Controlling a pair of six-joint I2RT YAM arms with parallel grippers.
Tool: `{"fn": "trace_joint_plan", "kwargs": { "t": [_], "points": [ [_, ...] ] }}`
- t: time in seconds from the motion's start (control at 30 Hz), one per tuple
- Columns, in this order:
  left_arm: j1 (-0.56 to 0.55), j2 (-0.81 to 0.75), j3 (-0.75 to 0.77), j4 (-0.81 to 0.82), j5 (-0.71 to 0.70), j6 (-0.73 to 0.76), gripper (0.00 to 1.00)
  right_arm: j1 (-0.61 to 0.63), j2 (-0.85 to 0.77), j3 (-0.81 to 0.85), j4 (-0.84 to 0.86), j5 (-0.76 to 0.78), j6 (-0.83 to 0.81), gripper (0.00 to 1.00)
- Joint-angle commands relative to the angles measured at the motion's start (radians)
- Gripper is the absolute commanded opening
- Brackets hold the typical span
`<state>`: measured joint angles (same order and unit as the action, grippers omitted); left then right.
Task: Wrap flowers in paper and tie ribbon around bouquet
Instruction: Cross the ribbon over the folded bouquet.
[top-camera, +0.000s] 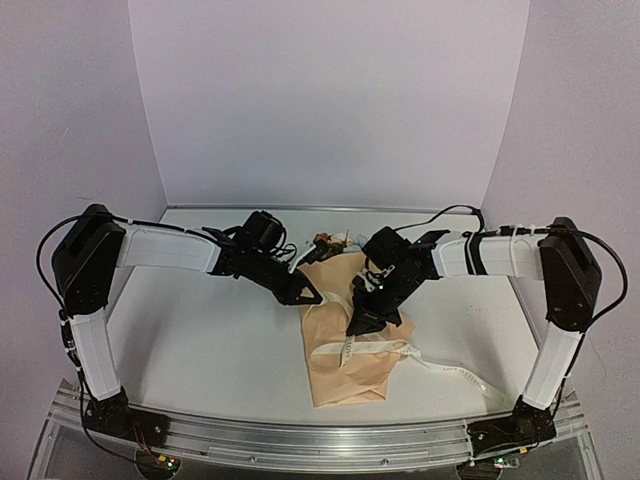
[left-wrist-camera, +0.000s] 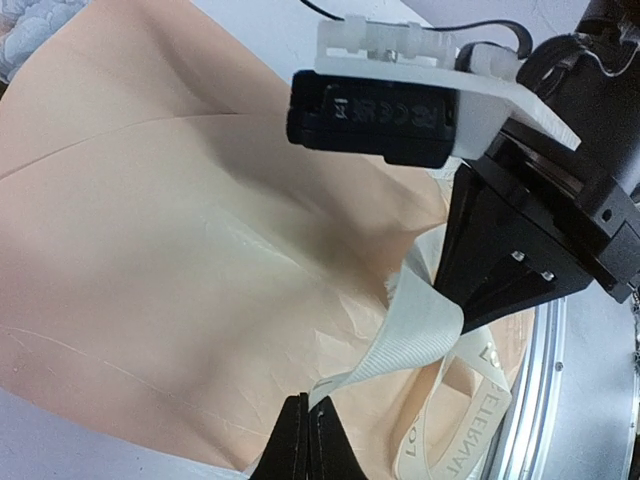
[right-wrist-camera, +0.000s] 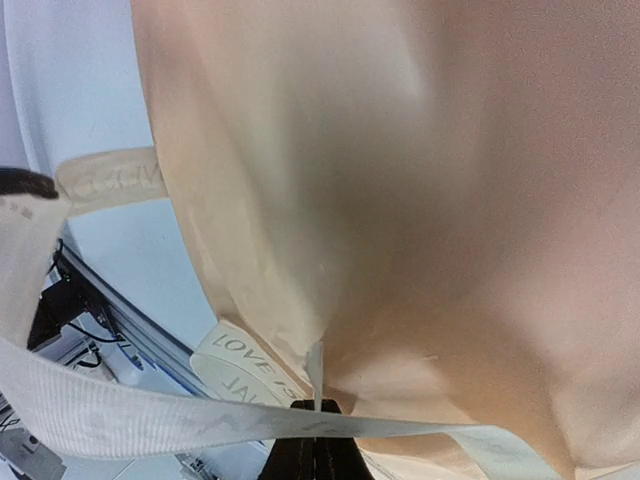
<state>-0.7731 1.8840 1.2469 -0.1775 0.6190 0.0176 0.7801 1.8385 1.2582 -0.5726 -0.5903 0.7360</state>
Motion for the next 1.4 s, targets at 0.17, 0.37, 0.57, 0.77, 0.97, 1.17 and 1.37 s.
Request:
{"fn": "trace_joint_plan", "kwargs": {
  "t": [0.17,0.37,0.57,0.77,0.97,1.17,1.37],
  "points": [
    [0.001,-0.051,-0.016,-0.027,0.115,-0.009,0.0,0.029,0.039,0.114,-0.057,0.28,-0.096,0.0],
    [-0.023,-0.024,-0.023,-0.013,0.133,-0.057,0.0,0.037,0.047,0.132,-0.056,0.311,-0.106,0.15],
    [-0.027,-0.026,-0.033,0.026,0.126,-0.088,0.0,0.05,-0.007,0.092,-0.051,0.3,-0.114,0.35],
    [-0.028,-0.024,-0.03,0.024,0.122,-0.09,0.0,0.055,-0.064,0.038,-0.05,0.302,-0.113,0.39],
    [-0.031,-0.024,-0.028,0.014,0.124,-0.092,0.0,0.059,-0.079,0.03,-0.048,0.28,-0.106,0.37],
    [-0.032,-0.026,-0.027,-0.008,0.122,-0.087,0.0,0.112,-0.097,0.021,-0.051,0.296,-0.166,0.48],
    [-0.031,-0.012,-0.001,-0.096,0.141,-0.048,0.0,0.142,-0.067,0.018,-0.02,0.305,-0.179,0.57]
  ]
}}
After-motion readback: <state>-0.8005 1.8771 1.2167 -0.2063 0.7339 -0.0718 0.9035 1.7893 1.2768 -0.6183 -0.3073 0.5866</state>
